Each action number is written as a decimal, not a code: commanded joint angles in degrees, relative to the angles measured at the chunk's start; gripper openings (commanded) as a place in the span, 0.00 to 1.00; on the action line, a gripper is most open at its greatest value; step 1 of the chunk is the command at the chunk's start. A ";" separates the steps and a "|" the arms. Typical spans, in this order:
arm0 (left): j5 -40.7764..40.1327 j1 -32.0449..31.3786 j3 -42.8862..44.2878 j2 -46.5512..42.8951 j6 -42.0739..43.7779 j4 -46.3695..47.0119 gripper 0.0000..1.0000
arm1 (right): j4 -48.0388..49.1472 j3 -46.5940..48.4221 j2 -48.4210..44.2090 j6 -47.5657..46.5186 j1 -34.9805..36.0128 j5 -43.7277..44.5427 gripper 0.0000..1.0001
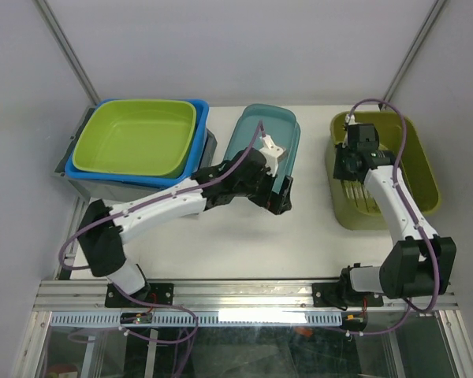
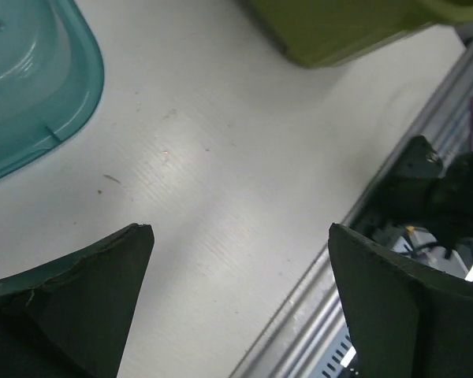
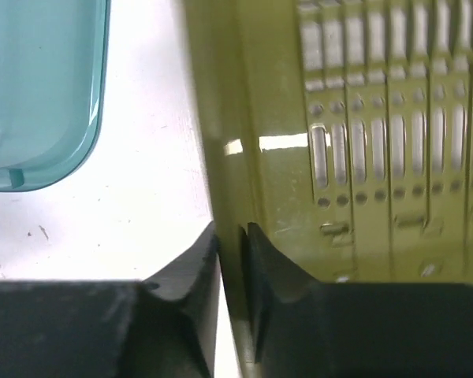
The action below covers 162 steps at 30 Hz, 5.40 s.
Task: Turn the large container upside down
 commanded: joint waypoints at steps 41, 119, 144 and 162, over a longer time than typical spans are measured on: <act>-2.58 -0.74 -6.29 -26.30 -5.11 -2.10 0.99 | 28.51 -6.43 -23.37 40.42 -7.72 -43.17 0.00; 20.98 -0.39 14.65 4.84 -3.33 14.23 0.00 | 5.37 -14.25 -21.99 24.98 -33.12 -25.36 0.72; 25.68 -4.17 29.91 19.97 -6.82 16.51 0.32 | -6.73 -6.07 -29.91 30.88 -31.65 -0.58 0.79; 21.38 -3.17 30.95 15.98 -2.92 15.66 0.99 | -7.37 5.02 -33.68 20.70 -25.89 -12.01 0.78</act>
